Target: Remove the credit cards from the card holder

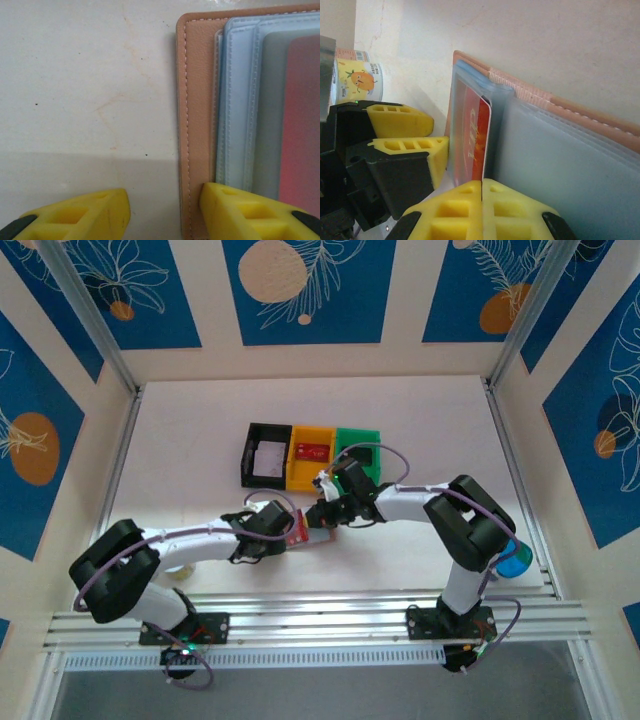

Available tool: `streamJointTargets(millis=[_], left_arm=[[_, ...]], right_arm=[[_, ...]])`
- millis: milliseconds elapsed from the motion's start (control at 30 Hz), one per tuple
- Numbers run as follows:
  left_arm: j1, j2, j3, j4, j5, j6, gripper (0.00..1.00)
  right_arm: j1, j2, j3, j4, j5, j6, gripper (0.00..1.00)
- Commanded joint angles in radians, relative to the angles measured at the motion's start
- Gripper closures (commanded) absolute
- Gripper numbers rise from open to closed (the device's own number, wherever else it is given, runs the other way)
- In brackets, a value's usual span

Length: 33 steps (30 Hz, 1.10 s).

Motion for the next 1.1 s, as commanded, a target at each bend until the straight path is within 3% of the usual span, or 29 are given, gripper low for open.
streamJointTargets(millis=[0,1067], left_arm=[[-0.017,0.079,-0.052,0.096,0.191,0.03,0.53],[0.047,-0.059,-0.07,-0.008,0.165,0.082,0.5]], right_arm=[[-0.014,-0.013,0.003,-0.028,-0.037,0.001,1.0],[-0.058,-0.069,-0.027,-0.053,-0.061,-0.019,1.0]])
